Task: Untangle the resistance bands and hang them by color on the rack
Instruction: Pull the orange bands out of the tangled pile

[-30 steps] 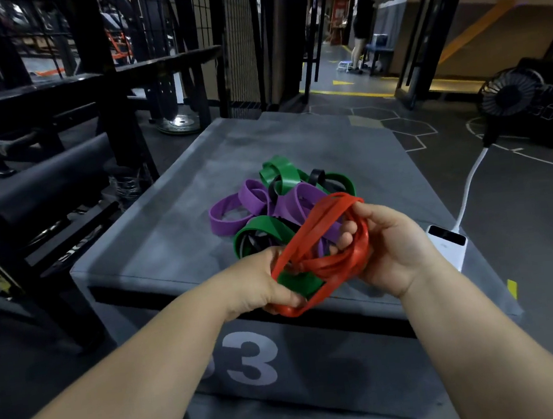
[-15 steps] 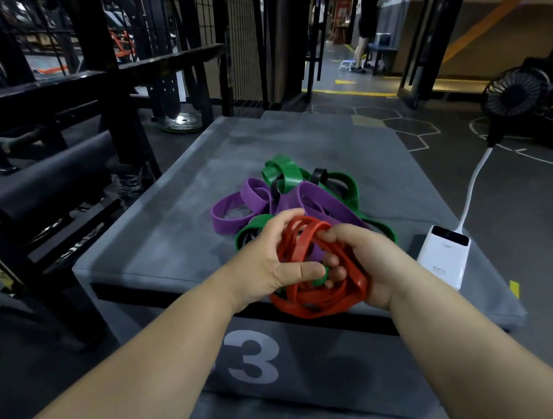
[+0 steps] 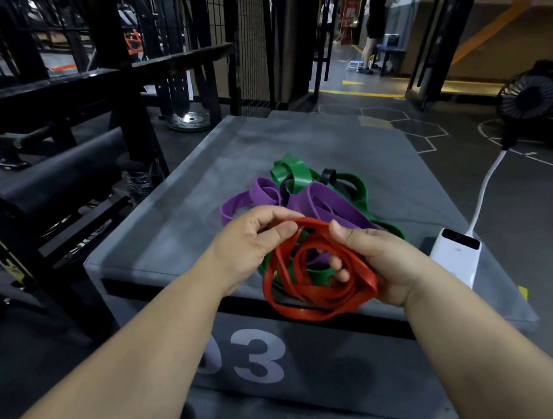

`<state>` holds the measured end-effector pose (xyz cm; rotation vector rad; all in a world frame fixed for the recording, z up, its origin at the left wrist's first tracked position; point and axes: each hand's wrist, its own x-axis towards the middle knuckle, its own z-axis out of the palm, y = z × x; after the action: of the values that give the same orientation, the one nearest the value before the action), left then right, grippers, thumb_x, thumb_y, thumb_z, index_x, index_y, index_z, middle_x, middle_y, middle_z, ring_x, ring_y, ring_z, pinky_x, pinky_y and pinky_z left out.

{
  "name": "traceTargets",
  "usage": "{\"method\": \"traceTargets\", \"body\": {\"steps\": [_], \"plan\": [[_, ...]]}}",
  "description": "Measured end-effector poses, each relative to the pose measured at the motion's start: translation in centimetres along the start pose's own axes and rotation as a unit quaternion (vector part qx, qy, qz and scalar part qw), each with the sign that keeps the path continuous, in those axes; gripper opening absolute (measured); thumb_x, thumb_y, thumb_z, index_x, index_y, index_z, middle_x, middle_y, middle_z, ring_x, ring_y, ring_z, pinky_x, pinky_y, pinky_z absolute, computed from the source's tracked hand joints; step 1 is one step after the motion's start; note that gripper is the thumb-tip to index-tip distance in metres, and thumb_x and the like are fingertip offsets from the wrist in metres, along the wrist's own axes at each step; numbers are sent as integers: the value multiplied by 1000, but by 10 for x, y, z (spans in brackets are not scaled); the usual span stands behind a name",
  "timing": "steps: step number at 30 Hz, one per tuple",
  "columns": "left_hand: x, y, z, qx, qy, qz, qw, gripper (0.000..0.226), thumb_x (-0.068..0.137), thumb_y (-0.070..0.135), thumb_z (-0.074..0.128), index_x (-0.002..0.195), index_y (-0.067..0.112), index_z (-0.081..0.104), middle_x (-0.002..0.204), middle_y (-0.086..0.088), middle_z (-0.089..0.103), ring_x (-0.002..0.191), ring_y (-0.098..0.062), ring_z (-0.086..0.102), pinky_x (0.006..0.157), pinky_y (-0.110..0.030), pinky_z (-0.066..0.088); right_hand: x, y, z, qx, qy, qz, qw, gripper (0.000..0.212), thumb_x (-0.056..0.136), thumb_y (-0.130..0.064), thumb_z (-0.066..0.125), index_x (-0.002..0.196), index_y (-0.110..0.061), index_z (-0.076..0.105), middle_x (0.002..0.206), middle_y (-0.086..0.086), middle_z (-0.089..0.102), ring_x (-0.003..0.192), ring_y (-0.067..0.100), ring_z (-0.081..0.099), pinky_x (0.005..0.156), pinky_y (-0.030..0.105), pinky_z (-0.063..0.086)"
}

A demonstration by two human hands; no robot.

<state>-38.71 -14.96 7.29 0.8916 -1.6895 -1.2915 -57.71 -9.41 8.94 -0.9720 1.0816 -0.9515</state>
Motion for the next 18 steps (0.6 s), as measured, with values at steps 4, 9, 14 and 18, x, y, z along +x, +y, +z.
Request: {"method": "traceTargets", "body": {"steps": [4, 9, 14, 18], "plan": [[0, -1, -2, -8, 3, -46, 999, 14, 95, 18, 55, 94, 14, 68, 84, 2, 66, 74, -2, 60, 69, -17, 47, 3, 0, -2, -5, 1, -8, 1000, 35, 75, -45, 60, 67, -12, 65, 54, 3, 52, 39, 10, 44, 41, 19, 37], [-3, -1, 6, -125, -18, -120, 985, 31, 100, 21, 45, 112, -3, 62, 101, -19, 64, 94, -29, 58, 84, -38, 51, 3, 0, -4, 28, -39, 6, 999, 37, 79, -45, 55, 59, -16, 69, 48, 0, 47, 37, 8, 39, 52, 23, 40], [-4, 0, 12, -138, -33, -137, 980, 27, 102, 16, 40, 113, 3, 60, 90, -14, 61, 80, -23, 58, 74, -31, 50, 4, 2, -6, 64, -81, 45, 994, 50, 83, -47, 45, 52, -17, 68, 43, -6, 45, 36, 6, 39, 67, 28, 36], [-6, 3, 12, 25, -42, -102, 994, 31, 102, 10, 39, 124, 30, 49, 87, -18, 54, 88, -23, 54, 88, -33, 44, 6, 5, -1, 64, -93, 54, 992, 43, 85, -41, 47, 61, -13, 69, 49, -1, 47, 38, 9, 41, 61, 26, 42]]}}
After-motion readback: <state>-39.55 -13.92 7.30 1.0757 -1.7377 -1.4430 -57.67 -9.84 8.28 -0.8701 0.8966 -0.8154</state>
